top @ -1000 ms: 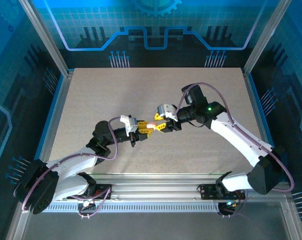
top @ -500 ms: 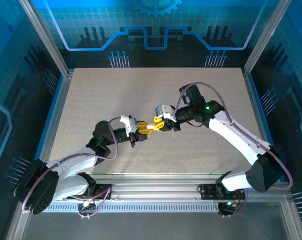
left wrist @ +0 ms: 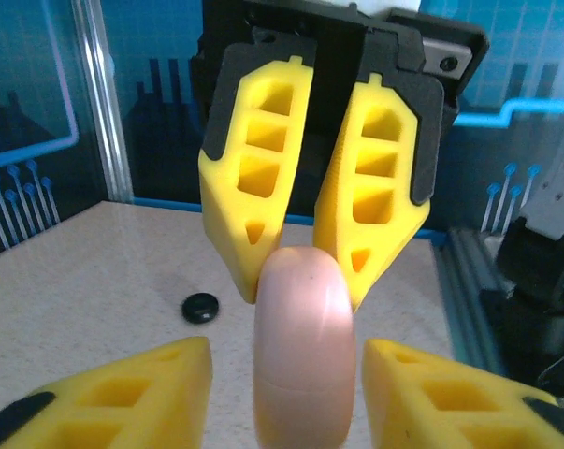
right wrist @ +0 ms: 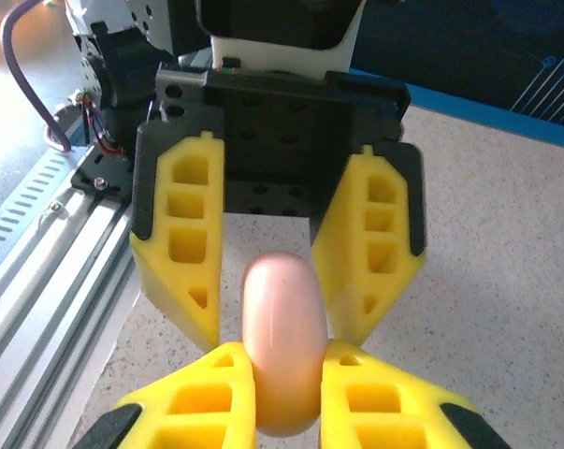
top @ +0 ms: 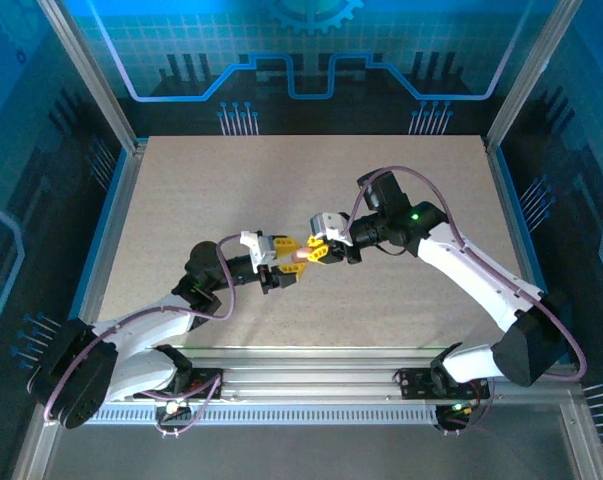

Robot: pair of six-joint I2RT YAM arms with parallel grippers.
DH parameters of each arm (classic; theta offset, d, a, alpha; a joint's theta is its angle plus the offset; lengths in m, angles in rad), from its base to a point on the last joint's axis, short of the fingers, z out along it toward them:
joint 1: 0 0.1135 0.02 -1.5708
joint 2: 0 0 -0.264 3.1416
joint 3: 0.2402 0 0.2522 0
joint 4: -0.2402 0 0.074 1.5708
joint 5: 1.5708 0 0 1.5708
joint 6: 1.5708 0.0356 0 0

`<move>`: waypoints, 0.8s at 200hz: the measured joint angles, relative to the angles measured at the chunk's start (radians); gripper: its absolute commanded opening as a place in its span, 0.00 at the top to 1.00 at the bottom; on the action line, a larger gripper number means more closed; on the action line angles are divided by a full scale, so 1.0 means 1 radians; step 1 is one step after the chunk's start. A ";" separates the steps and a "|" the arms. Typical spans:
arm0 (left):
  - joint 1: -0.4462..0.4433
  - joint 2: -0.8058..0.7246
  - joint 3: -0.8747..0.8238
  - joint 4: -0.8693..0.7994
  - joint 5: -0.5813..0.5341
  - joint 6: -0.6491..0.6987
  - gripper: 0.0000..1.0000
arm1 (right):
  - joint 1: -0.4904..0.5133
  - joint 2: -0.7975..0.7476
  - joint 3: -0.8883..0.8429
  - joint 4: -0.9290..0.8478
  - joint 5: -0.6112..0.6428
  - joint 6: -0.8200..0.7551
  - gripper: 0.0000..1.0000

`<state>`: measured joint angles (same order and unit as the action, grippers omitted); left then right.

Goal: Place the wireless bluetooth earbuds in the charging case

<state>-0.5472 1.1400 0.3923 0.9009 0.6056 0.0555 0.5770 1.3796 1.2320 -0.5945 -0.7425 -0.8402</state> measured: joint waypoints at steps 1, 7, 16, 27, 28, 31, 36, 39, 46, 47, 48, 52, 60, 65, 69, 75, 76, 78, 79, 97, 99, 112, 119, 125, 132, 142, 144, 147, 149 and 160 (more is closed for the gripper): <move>0.000 0.000 0.000 0.001 -0.001 0.004 0.29 | 0.000 0.000 0.000 -0.001 0.001 0.000 0.89; 0.000 0.000 0.000 0.002 -0.008 0.000 0.20 | 0.000 -0.001 0.000 -0.005 0.007 -0.002 0.90; 0.000 0.000 0.000 0.003 -0.020 0.004 0.17 | -0.002 -0.003 -0.001 -0.012 0.014 -0.003 0.90; 0.000 0.000 0.000 0.001 -0.040 0.000 0.17 | -0.005 -0.006 -0.002 -0.023 0.029 -0.006 0.90; 0.000 0.000 0.000 0.002 -0.044 0.001 0.17 | -0.005 -0.006 -0.002 -0.024 0.031 -0.006 0.90; 0.000 0.000 0.000 0.002 -0.049 0.000 0.16 | -0.008 -0.007 -0.002 -0.027 0.034 -0.006 0.90; 0.000 0.000 0.000 0.002 -0.060 0.000 0.16 | -0.013 -0.008 -0.002 -0.034 0.044 -0.006 0.90; 0.000 0.000 0.000 0.002 -0.066 0.000 0.16 | -0.015 -0.009 -0.002 -0.035 0.048 -0.006 0.90; 0.000 0.000 0.000 0.002 -0.084 0.000 0.14 | -0.023 -0.009 -0.003 -0.042 0.064 -0.005 0.90; 0.000 0.000 0.000 0.002 -0.087 0.000 0.13 | -0.025 -0.009 -0.003 -0.043 0.069 -0.004 0.90; 0.000 0.000 0.000 0.002 -0.089 0.000 0.12 | -0.027 -0.009 -0.003 -0.045 0.072 -0.003 0.90; 0.000 0.000 -0.001 0.002 -0.100 -0.001 0.09 | -0.031 -0.009 -0.003 -0.047 0.082 -0.001 0.90; 0.000 0.000 -0.002 0.002 -0.127 -0.001 0.03 | -0.044 -0.009 -0.003 -0.053 0.111 0.006 0.90; 0.000 0.000 -0.002 0.001 -0.144 -0.005 0.03 | -0.053 -0.008 -0.004 -0.058 0.132 0.016 0.90; 0.000 0.000 -0.002 0.001 -0.158 0.001 0.02 | -0.061 -0.006 -0.004 -0.061 0.147 0.024 0.90; 0.000 0.000 -0.002 0.000 -0.178 -0.002 0.02 | -0.072 -0.003 -0.004 -0.064 0.169 0.035 0.90; 0.000 0.000 -0.003 0.000 -0.183 -0.003 0.02 | -0.075 -0.002 -0.004 -0.066 0.174 0.040 0.90; 0.000 0.000 -0.003 0.000 -0.191 -0.005 0.03 | -0.078 0.000 -0.004 -0.067 0.178 0.043 0.90; 0.000 0.000 -0.003 0.000 -0.194 -0.005 0.03 | -0.081 0.001 -0.003 -0.068 0.183 0.045 0.90; 0.000 0.000 -0.003 -0.010 -0.262 -0.005 0.03 | -0.122 0.037 -0.001 -0.083 0.235 0.098 0.89; 0.000 0.000 -0.003 -0.011 -0.269 -0.005 0.03 | -0.127 0.043 -0.001 -0.085 0.242 0.102 0.89; 0.000 -0.001 -0.003 -0.031 -0.319 -0.005 0.03 | -0.159 0.088 0.008 -0.103 0.272 0.154 0.89; 0.000 -0.001 -0.003 -0.043 -0.344 -0.005 0.03 | -0.177 0.118 0.019 -0.116 0.285 0.183 0.89; 0.000 -0.001 -0.003 -0.056 -0.364 -0.005 0.03 | -0.196 0.148 0.033 -0.130 0.292 0.210 0.89; 0.000 -0.002 -0.003 -0.068 -0.380 -0.005 0.03 | -0.217 0.181 0.050 -0.143 0.299 0.239 0.89; 0.000 -0.003 -0.002 -0.086 -0.400 -0.005 0.03 | -0.249 0.227 0.073 -0.161 0.308 0.277 0.89; 0.000 -0.003 -0.002 -0.089 -0.402 -0.005 0.03 | -0.256 0.237 0.078 -0.166 0.308 0.286 0.89; 0.000 -0.003 -0.002 -0.094 -0.407 -0.005 0.03 | -0.265 0.249 0.085 -0.173 0.310 0.295 0.89; 0.000 -0.003 -0.002 -0.097 -0.409 -0.005 0.03 | -0.270 0.257 0.089 -0.176 0.309 0.301 0.89; 0.000 -0.003 -0.002 -0.113 -0.423 -0.005 0.03 | -0.301 0.303 0.115 -0.200 0.307 0.333 0.89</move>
<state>-0.5472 1.1366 0.3901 0.7876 0.1822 0.0509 0.2760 1.6821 1.3472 -0.7948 -0.4351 -0.5068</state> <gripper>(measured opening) 0.972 0.139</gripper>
